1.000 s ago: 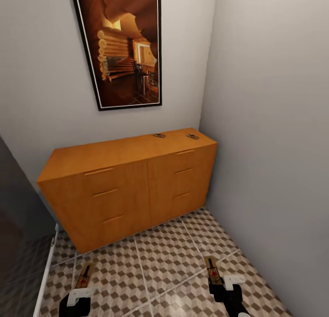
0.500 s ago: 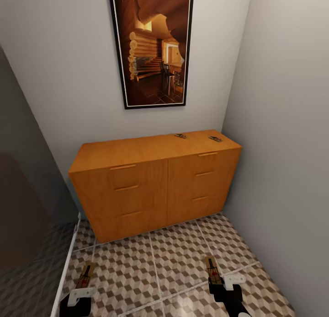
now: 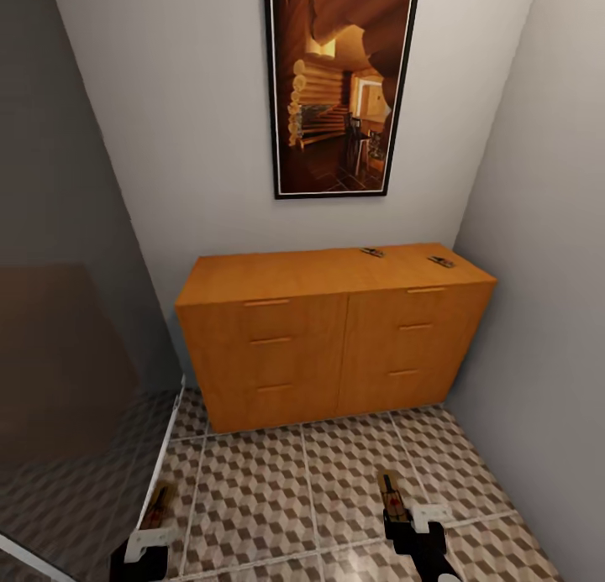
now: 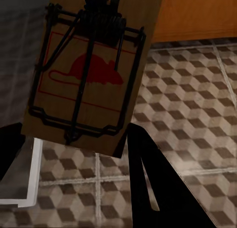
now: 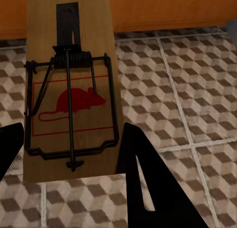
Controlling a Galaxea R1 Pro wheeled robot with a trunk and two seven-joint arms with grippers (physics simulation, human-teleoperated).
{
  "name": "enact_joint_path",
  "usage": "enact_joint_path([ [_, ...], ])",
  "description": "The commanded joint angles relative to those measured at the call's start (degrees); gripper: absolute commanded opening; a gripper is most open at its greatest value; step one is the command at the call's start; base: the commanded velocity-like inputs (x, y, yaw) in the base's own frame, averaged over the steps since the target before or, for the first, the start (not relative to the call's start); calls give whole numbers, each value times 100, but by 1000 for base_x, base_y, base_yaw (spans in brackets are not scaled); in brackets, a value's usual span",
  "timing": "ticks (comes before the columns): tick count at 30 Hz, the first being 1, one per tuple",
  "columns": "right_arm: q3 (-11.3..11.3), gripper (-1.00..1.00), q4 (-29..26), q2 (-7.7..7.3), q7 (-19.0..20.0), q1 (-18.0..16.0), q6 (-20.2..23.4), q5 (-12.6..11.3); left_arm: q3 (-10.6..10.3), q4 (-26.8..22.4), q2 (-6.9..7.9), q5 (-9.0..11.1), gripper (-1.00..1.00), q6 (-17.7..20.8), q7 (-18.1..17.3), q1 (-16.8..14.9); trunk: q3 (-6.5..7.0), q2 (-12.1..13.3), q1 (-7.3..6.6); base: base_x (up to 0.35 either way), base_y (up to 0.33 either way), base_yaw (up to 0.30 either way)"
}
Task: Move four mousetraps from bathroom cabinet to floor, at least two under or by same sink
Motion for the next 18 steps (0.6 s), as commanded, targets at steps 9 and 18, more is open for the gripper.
enact_joint_path([
  [9,-28,-100,3,5,-33,-2,-16,46,-29,16,-8,38,-100,-14,-18,-5,-5,-3,0,0,0,288],
  [18,-28,-100,3,5,-33,-2,-16,46,-29,16,-9,38,-100,-13,-18,-5,-5,-3,0,0,0,288],
])
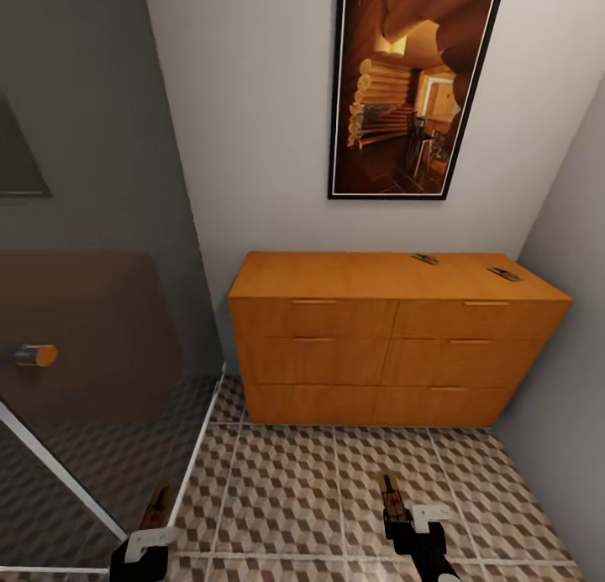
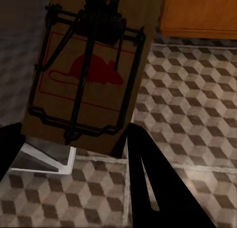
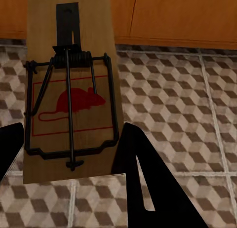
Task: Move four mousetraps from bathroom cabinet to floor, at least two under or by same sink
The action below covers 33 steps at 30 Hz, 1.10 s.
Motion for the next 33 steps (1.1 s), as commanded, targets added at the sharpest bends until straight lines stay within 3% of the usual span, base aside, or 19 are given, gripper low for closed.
enact_joint_path([
  [1,-28,-100,2,5,-27,-2,-16,46,-30,16,-4,38,-100,-12,-18,-5,-5,-3,0,0,0,288],
  [33,-28,-100,2,5,-27,-2,-16,46,-30,16,-4,38,-100,-11,-18,-5,-5,-3,0,0,0,289],
])
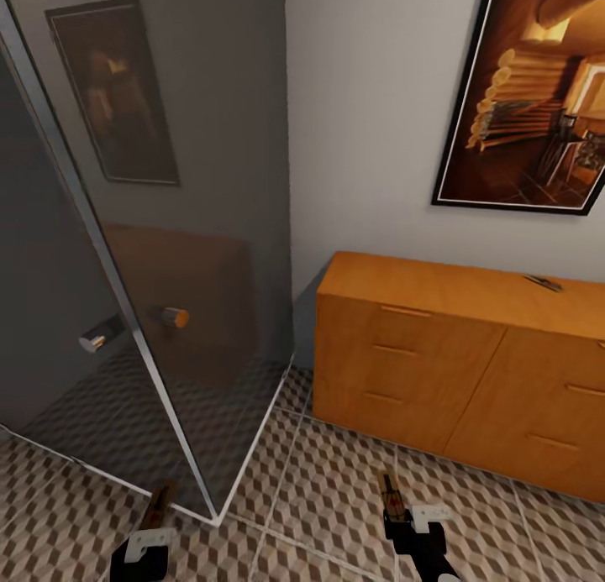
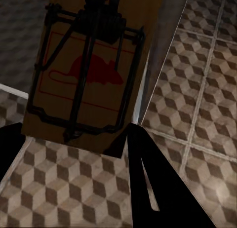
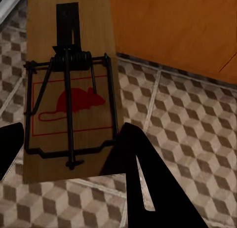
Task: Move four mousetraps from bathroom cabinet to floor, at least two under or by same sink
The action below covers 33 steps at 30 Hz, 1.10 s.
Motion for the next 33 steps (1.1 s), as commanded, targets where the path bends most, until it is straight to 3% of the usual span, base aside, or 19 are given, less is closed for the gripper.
enact_joint_path([
  [1,-28,-100,2,5,-27,-2,-16,46,-30,16,-4,38,-100,-12,-18,-6,-5,-3,0,0,0,289],
  [33,-28,-100,2,5,-27,-2,-16,51,-30,16,-4,38,-100,-6,-18,-6,-5,-3,0,0,0,289],
])
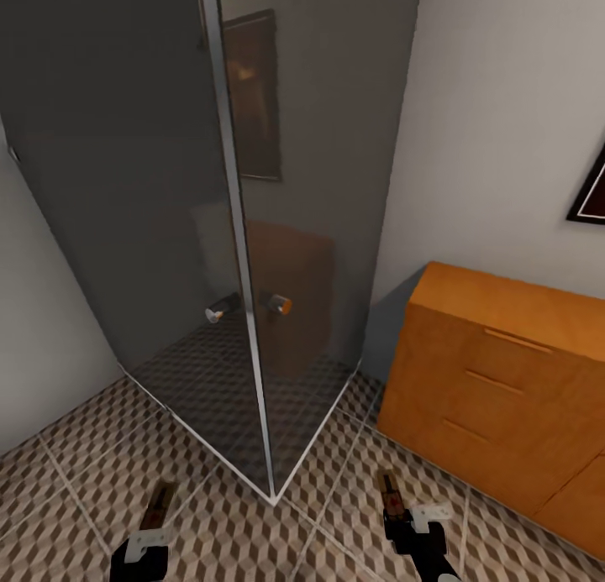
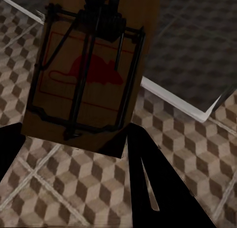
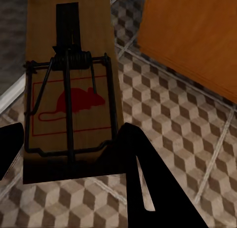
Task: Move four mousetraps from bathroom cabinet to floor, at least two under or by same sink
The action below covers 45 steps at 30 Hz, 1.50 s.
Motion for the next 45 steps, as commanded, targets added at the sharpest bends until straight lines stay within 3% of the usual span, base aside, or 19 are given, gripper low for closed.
enact_joint_path([
  [1,-28,-100,2,5,-27,-2,-16,46,-30,16,-4,39,-100,-13,-17,-5,-5,-3,0,0,0,288],
  [45,-28,-100,2,5,-27,-2,-16,45,-30,16,-4,38,-100,-13,-17,-5,-5,-3,0,0,0,289],
])
